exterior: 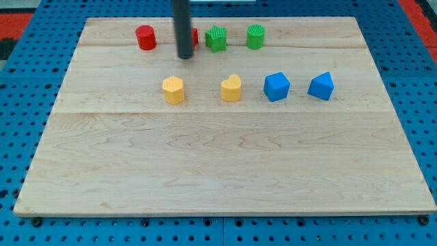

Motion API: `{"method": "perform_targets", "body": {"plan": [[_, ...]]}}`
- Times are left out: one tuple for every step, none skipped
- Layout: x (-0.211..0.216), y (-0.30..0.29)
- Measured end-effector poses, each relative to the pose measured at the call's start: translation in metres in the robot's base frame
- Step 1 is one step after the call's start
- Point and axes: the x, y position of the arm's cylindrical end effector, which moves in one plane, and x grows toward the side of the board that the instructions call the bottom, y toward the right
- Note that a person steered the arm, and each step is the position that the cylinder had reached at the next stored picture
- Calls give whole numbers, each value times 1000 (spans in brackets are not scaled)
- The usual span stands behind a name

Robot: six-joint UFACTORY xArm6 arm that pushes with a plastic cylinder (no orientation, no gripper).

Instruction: Move your arm towards the yellow hexagon

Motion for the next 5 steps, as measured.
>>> {"method": "perform_targets", "body": {"plan": [[1, -23], [4, -28], [5, -28], [10, -28], [23, -27]]}}
